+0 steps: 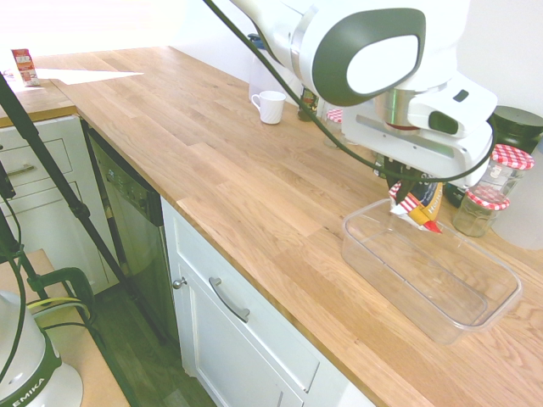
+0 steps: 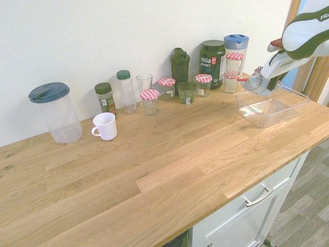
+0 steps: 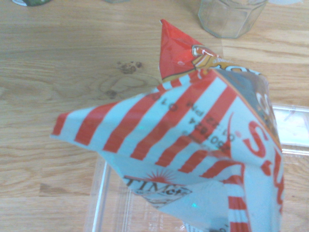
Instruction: Put the chip bag into the container
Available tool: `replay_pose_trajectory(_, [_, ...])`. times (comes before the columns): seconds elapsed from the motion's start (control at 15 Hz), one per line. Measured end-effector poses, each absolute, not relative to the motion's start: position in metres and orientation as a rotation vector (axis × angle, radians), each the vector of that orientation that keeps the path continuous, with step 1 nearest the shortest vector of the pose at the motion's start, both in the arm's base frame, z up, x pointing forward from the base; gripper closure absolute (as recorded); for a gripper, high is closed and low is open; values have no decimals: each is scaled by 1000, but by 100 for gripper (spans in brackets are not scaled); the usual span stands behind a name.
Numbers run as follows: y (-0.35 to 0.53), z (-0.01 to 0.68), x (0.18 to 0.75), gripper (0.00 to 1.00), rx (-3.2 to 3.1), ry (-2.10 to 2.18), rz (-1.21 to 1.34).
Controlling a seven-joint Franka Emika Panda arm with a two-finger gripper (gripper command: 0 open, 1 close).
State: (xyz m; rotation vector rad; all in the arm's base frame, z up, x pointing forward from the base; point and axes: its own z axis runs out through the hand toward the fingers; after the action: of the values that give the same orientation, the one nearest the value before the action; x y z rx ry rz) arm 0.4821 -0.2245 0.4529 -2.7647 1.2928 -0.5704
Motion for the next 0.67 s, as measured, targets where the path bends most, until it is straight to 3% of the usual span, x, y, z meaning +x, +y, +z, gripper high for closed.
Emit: replay_pose_trajectory(0.67, [-261,406,477,100,-2751,1337,-498])
